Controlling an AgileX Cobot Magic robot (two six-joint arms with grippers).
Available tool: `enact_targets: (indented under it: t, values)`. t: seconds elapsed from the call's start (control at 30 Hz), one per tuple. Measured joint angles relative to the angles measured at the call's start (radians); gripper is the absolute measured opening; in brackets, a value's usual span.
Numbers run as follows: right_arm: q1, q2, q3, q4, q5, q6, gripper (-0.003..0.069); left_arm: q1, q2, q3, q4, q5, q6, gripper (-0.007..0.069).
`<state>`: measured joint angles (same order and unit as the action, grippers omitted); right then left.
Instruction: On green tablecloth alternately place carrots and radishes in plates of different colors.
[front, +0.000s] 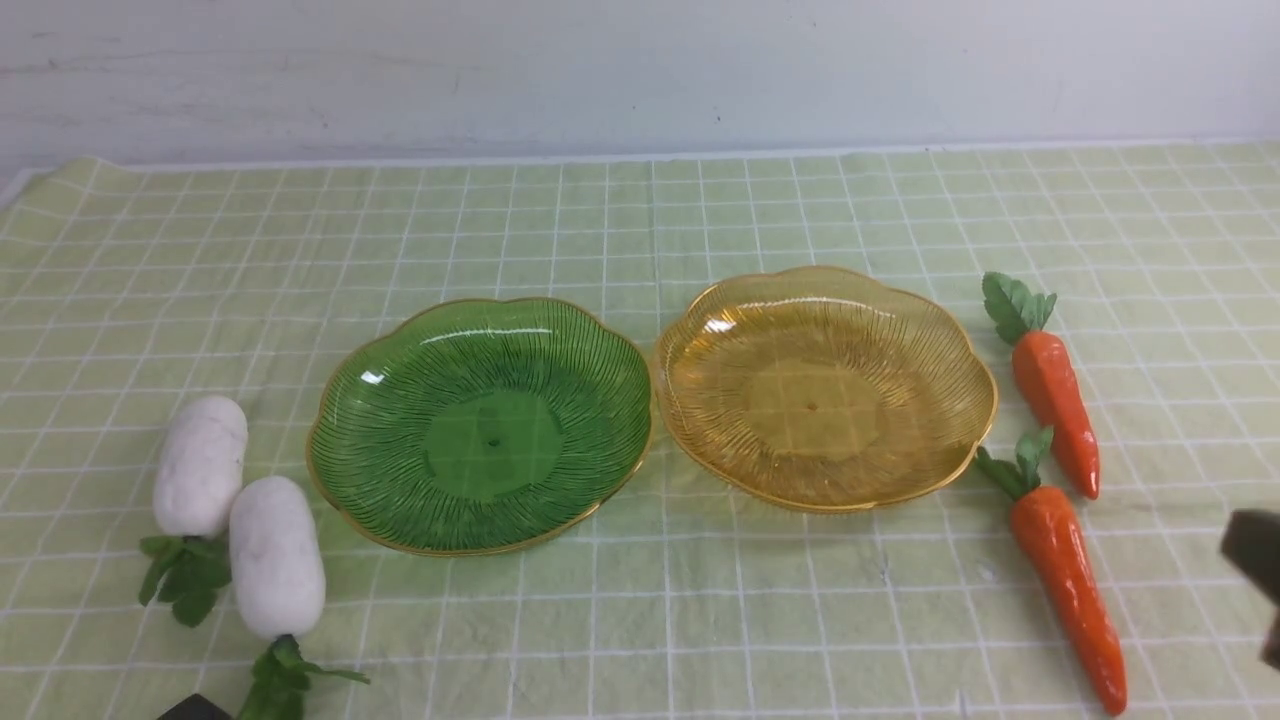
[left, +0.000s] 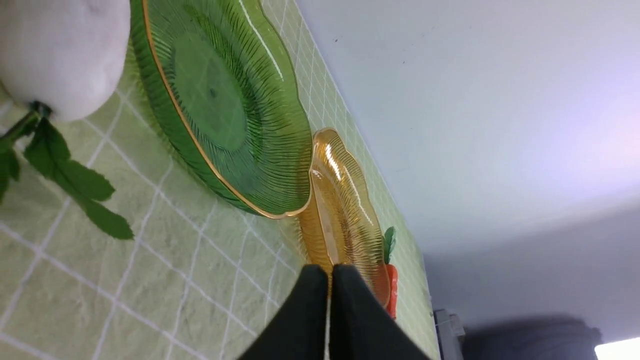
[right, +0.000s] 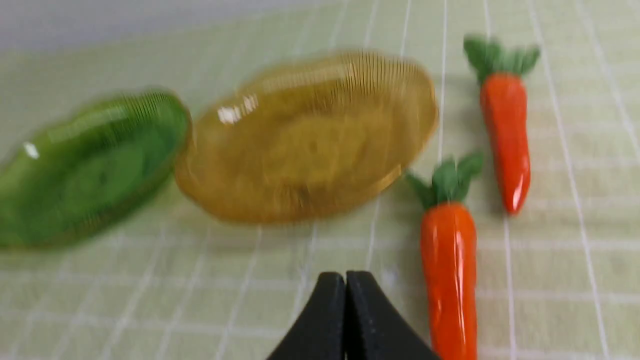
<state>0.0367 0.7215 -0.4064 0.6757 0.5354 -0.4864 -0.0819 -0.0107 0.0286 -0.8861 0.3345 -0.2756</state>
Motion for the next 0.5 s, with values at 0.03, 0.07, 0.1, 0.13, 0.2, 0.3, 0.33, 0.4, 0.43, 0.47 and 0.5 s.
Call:
enact_targets:
  t: [0.03, 0.07, 0.1, 0.13, 0.2, 0.3, 0.33, 0.4, 0.43, 0.47, 0.5]
  values:
    - [0.0, 0.048, -0.026, -0.04, 0.027, 0.017, -0.001, 0.0, 0.0, 0.0, 0.001, 0.0, 0.013, -0.0008]
    - [0.0, 0.126, -0.06, -0.088, 0.069, 0.04, -0.001, 0.0, 0.0, 0.0, 0.003, 0.0, 0.029, -0.0008]
    - [0.0, 0.218, -0.095, -0.131, 0.112, 0.063, -0.001, 0.0, 0.0, 0.0, 0.003, 0.001, 0.042, -0.0008]
    - [0.0, 0.277, -0.13, -0.169, 0.134, 0.088, -0.0009, 0.0, 0.0, 0.0, 0.003, 0.002, 0.057, -0.0008]
    - [0.0, 0.429, -0.197, -0.224, 0.168, 0.132, -0.0007, 0.0, 0.0, 0.0, 0.003, 0.014, 0.081, -0.0008]
    - [0.0, 0.591, -0.278, -0.263, 0.192, 0.155, 0.0001, 0.0, 0.0, 0.0, 0.004, 0.032, 0.101, -0.0008]
    - [0.0, 0.647, -0.308, -0.272, 0.203, 0.157, 0.0004, 0.0, 0.0, 0.0, 0.004, 0.034, 0.108, -0.0008]
    - [0.0, 0.754, -0.37, -0.291, 0.233, 0.157, 0.0013, 0.0, 0.0, 0.0, 0.004, 0.035, 0.116, -0.0008]
    - [0.0, 0.77, -0.381, -0.294, 0.239, 0.157, 0.0014, 0.0, 0.0, 0.0, 0.004, 0.034, 0.119, -0.0008]
    - [0.0, 0.798, -0.404, -0.302, 0.249, 0.157, 0.0017, 0.0, 0.0, 0.0, 0.004, 0.034, 0.122, -0.0008]
    - [0.0, 0.82, -0.42, -0.309, 0.26, 0.157, 0.0021, 0.0, 0.0, 0.0, 0.004, 0.034, 0.122, -0.0008]
